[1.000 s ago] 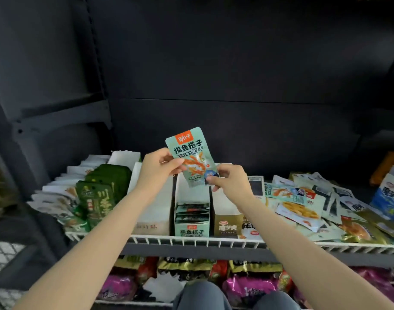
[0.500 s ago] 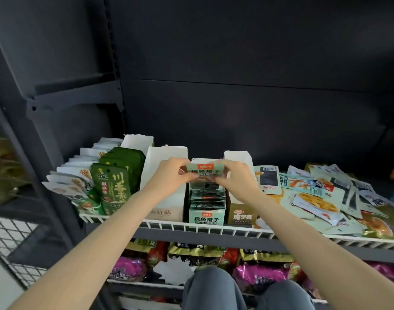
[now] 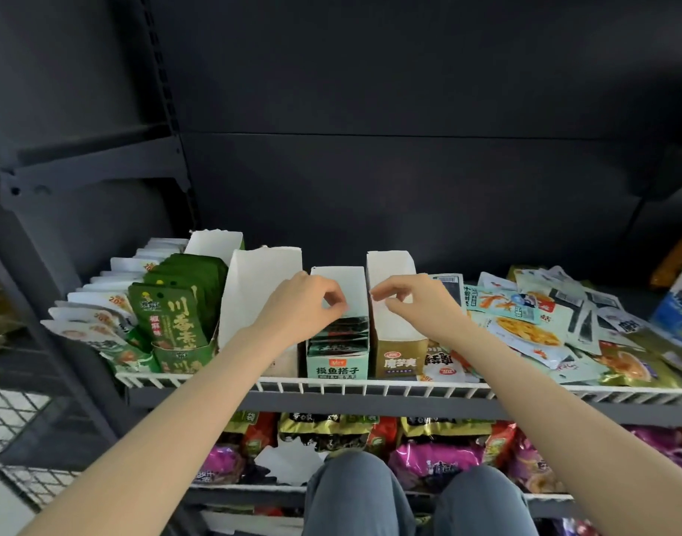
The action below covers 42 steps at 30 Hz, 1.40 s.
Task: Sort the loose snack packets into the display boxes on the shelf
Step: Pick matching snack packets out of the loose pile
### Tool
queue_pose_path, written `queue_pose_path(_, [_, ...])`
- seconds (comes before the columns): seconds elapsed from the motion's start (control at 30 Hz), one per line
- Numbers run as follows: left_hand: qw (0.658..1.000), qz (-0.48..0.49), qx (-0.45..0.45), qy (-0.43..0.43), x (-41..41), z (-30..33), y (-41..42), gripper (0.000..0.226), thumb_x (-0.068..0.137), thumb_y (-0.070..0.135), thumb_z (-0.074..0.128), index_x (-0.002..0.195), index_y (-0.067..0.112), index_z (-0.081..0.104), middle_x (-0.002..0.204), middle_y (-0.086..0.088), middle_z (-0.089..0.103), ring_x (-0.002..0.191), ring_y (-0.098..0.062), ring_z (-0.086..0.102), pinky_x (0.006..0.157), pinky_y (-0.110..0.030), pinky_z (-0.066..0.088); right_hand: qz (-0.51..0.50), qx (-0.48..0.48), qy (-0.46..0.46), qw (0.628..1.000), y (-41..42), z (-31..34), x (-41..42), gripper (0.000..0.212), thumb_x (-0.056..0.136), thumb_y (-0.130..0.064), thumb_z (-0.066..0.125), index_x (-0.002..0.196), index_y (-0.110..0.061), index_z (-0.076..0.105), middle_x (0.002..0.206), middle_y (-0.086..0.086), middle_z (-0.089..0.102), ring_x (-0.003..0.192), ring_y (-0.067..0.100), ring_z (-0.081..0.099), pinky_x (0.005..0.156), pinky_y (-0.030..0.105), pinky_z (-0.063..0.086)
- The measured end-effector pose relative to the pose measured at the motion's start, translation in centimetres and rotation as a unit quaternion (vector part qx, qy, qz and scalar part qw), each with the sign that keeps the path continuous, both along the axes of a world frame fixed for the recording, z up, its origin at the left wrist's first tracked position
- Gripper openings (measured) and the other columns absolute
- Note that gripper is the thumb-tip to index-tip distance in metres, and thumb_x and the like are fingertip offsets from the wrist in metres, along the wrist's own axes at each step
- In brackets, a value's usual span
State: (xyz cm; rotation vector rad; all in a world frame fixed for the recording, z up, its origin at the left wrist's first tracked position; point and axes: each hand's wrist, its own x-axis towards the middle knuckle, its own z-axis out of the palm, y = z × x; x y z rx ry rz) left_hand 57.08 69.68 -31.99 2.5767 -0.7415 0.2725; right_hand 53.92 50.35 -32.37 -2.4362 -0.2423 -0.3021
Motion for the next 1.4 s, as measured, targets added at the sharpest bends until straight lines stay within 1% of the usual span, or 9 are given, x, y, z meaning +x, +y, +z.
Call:
queue_pose_path(0.3, [0.992, -0.107, -0.062, 0.019, -0.9, 0.2, -14.1, 0.023, 0.095, 0.018, 0.049, 0.115, 0.014, 0.061, 0.110, -0.002, 0.060, 0.100, -0.015, 0.057, 0.089, -0.032, 0.048, -0.218, 0.039, -0.001, 0.975, -10.8, -2.6, -0.5, 0.030, 0.091, -0.010, 0.053, 0.120, -0.013, 0.061, 0.117, 0.003, 0.065, 0.104, 0.020, 0.061, 0.081, 0.026, 0.046])
queue_pose_path(0.43, [0.995, -0.075, 0.023, 0.066, 0.8, -1.4, -20.3, 0.039, 0.095, 0.014, 0.047, 0.131, 0.002, 0.044, 0.129, -0.014, 0.047, 0.117, -0.028, 0.049, 0.095, -0.036, 0.044, -0.269, -0.009, 0.064, 0.961, -15.4, -4.2, 1.6, 0.050, 0.090, -0.022, 0.059, 0.136, -0.012, 0.043, 0.127, 0.012, 0.057, 0.111, 0.028, 0.056, 0.083, 0.029, 0.044])
queue_pose_path(0.57, [0.983, -0.011, 0.099, 0.156, 3.1, -3.4, -22.7, 0.054, 0.094, 0.014, 0.048, 0.143, 0.000, 0.028, 0.141, -0.017, 0.041, 0.121, -0.029, 0.049, 0.092, -0.031, 0.043, -0.240, -0.059, 0.125, 0.961, -17.8, -5.2, 4.0, 0.071, 0.087, -0.031, 0.064, 0.146, -0.014, 0.028, 0.146, 0.012, 0.038, 0.133, 0.029, 0.037, 0.109, 0.040, 0.034])
queue_pose_path(0.73, [0.971, -0.004, 0.132, 0.201, 4.3, -4.6, -23.2, 0.034, 0.097, 0.025, 0.044, 0.121, 0.005, 0.055, 0.113, -0.010, 0.060, 0.095, -0.023, 0.060, 0.069, -0.027, 0.046, -0.264, -0.153, 0.169, 0.937, -18.6, -4.5, 5.1, 0.078, 0.078, -0.045, 0.071, 0.141, -0.014, 0.037, 0.139, 0.015, 0.040, 0.130, 0.032, 0.034, 0.102, 0.040, 0.037])
queue_pose_path(0.83, [0.966, -0.003, 0.126, 0.227, 4.4, -4.1, -23.1, 0.028, 0.097, 0.028, 0.043, 0.106, 0.005, 0.057, 0.086, -0.005, 0.055, 0.077, -0.018, 0.055, 0.052, -0.022, 0.039, -0.319, -0.141, 0.162, 0.923, -18.4, -3.4, 4.6, 0.057, 0.076, -0.043, 0.074, 0.117, -0.009, 0.052, 0.126, 0.015, 0.045, 0.119, 0.032, 0.042, 0.088, 0.042, 0.046])
queue_pose_path(0.97, [0.967, -0.009, -0.037, 0.253, 4.1, -2.5, -22.6, 0.021, 0.095, 0.020, 0.045, 0.080, 0.009, 0.053, 0.072, 0.000, 0.048, 0.070, -0.015, 0.048, 0.054, -0.024, 0.033, -0.319, 0.018, 0.062, 0.946, -17.8, -2.5, 3.3, 0.026, 0.090, -0.029, 0.062, 0.102, -0.007, 0.053, 0.092, 0.007, 0.061, 0.074, 0.022, 0.057, 0.057, 0.030, 0.041])
queue_pose_path(1.03, [0.953, -0.004, -0.152, 0.261, 3.9, -1.8, -21.9, 0.026, 0.096, 0.019, 0.047, 0.071, 0.011, 0.050, 0.068, 0.000, 0.049, 0.064, -0.013, 0.048, 0.057, -0.025, 0.036, -0.278, 0.168, 0.031, 0.945, -16.9, -1.7, 2.4, 0.019, 0.091, -0.024, 0.061, 0.100, -0.009, 0.055, 0.091, 0.006, 0.064, 0.076, 0.019, 0.060, 0.061, 0.030, 0.045])
queue_pose_path(1.13, [0.937, -0.013, -0.254, 0.238, 3.2, -0.6, -20.2, 0.017, 0.095, 0.021, 0.051, 0.096, 0.009, 0.062, 0.094, -0.006, 0.067, 0.085, -0.018, 0.064, 0.075, -0.033, 0.053, -0.220, 0.326, 0.040, 0.919, -14.6, -0.6, 1.2, 0.016, 0.090, -0.022, 0.062, 0.101, -0.011, 0.057, 0.098, 0.007, 0.069, 0.087, 0.022, 0.068, 0.075, 0.038, 0.056])
queue_pose_path(1.4, [0.939, -0.006, -0.332, 0.087, 1.3, 1.8, -10.3, 0.008, 0.090, 0.018, 0.061, 0.097, 0.015, 0.061, 0.104, 0.002, 0.069, 0.092, -0.007, 0.066, 0.075, -0.025, 0.055, -0.074, 0.313, 0.017, 0.947, -6.8, 1.5, -0.2, 0.009, 0.088, -0.011, 0.063, 0.097, -0.011, 0.064, 0.096, -0.001, 0.071, 0.085, 0.007, 0.068, 0.068, 0.020, 0.057])
